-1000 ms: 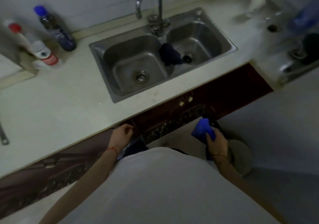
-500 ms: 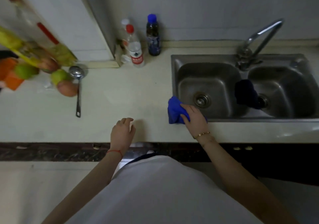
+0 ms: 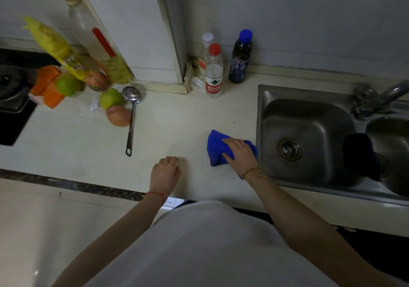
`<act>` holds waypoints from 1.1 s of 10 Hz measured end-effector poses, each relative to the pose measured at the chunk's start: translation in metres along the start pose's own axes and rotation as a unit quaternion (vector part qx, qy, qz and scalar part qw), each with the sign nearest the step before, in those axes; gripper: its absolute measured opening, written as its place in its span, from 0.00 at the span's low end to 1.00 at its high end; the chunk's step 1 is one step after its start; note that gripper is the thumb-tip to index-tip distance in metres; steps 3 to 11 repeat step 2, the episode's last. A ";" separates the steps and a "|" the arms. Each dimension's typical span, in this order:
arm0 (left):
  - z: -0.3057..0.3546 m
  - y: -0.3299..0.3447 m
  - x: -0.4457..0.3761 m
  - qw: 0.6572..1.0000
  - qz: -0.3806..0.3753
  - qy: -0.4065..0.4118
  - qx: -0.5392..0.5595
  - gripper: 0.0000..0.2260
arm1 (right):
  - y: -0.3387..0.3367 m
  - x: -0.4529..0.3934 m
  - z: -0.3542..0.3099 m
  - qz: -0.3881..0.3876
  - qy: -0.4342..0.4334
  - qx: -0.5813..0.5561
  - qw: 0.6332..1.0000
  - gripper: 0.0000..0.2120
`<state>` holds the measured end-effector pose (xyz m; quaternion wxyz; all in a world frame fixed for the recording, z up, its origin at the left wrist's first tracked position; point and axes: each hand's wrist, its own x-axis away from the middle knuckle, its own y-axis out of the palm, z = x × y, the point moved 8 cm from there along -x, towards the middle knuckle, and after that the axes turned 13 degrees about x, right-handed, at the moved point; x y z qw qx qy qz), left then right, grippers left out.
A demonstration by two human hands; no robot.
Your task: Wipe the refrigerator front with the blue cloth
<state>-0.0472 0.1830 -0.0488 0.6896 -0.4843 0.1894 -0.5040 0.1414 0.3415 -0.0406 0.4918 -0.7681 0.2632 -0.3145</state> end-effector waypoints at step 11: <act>0.001 -0.003 -0.008 0.999 -0.005 -0.019 0.041 0.14 | -0.021 0.037 0.036 0.088 0.103 -0.082 0.987 0.17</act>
